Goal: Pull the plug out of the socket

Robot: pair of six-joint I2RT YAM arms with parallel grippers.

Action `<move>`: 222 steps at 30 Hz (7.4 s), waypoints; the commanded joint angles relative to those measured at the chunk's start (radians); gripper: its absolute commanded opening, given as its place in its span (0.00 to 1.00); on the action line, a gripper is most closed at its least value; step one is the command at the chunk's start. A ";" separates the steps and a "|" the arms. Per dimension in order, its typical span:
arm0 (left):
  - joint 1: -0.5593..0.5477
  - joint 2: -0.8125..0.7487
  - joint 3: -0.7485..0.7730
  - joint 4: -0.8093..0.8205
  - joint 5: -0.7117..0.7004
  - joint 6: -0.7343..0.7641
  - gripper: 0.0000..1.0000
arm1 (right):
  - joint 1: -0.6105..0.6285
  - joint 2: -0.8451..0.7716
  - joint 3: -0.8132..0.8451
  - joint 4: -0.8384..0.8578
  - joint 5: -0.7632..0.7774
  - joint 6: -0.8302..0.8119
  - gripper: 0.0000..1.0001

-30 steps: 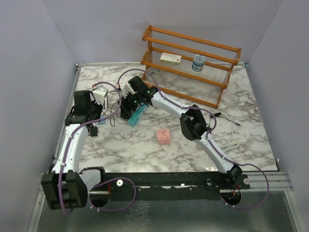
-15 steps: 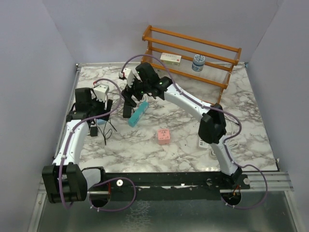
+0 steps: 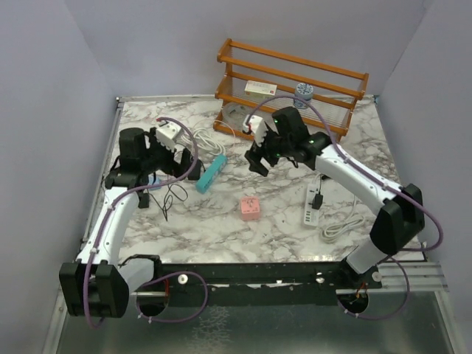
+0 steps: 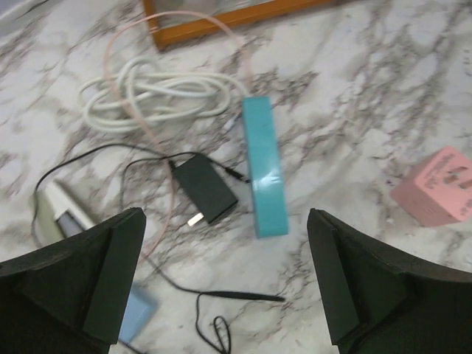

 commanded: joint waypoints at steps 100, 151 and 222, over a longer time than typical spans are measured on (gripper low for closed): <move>-0.511 0.194 0.036 0.122 -0.087 0.144 0.99 | -0.348 -0.123 -0.389 -0.276 0.096 -0.102 0.14; -0.945 0.958 0.139 0.961 -0.158 -0.339 0.95 | -0.446 -0.068 -0.434 -0.206 -0.128 -0.009 0.00; -0.951 1.105 0.071 0.951 -0.354 -0.561 0.83 | -0.475 -0.390 -0.560 -0.013 0.021 -0.041 0.01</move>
